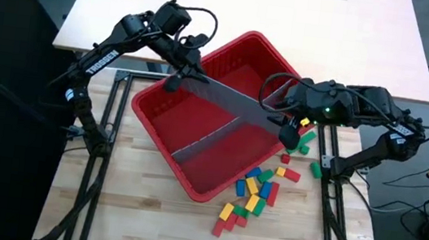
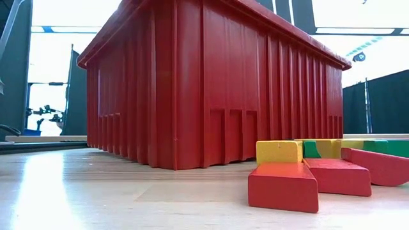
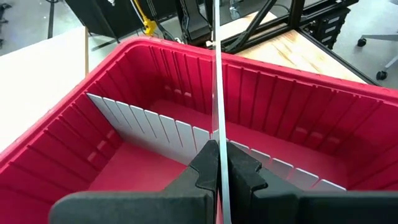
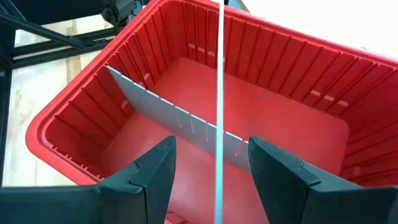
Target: Sort blocks
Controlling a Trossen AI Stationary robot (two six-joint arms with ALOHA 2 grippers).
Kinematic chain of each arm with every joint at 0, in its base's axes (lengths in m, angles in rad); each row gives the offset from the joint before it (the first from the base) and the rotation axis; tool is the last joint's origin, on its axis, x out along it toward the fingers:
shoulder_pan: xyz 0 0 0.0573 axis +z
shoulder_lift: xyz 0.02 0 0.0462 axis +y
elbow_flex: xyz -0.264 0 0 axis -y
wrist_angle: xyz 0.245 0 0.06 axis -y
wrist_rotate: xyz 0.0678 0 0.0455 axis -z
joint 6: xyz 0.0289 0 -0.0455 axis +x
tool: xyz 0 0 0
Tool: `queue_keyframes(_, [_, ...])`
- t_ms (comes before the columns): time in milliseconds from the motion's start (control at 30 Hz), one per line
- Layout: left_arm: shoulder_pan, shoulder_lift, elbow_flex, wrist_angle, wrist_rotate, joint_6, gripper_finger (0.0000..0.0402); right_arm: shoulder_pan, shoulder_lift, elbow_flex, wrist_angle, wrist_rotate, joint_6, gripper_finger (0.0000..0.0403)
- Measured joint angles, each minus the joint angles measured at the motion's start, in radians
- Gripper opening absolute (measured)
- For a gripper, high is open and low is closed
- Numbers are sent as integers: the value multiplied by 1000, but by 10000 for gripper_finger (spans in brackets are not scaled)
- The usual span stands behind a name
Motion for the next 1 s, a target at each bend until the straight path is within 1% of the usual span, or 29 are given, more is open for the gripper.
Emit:
queue_keyframes(100, [0, 0, 0, 3, 0, 0, 0, 0, 3, 0, -25, 0, 0, 172])
queue_keyframes(200, [0, 0, 0, 3, 0, -1, 0, 0, 5, 0, -63, 0, 4, 145])
queue_keyframes(333, [0, 0, 0, 3, -1, -3, 0, 0, 5, 0, -110, -7, 19, 91])
queue_keyframes(467, [0, 0, 0, 5, -6, -1, 0, 0, 5, 0, -123, -46, 19, 22])
queue_keyframes(500, [0, 0, 0, 10, -17, 0, 0, 0, 5, 0, -123, -52, 19, 12])
queue_keyframes(633, [-1, 0, 0, 56, -96, 3, 0, 0, 5, 0, -122, -62, 21, 6])
queue_keyframes(700, [-1, 0, 0, 77, -115, 8, 0, -1, 9, 0, -121, -63, 22, 3])
queue_keyframes(800, [0, 2, 0, 119, -122, 11, 1, -1, 16, 0, -120, -65, 33, 2])
queue_keyframes(1000, [5, 25, 0, 126, -124, 11, 1, -1, 41, -1, -118, -110, 38, 1])
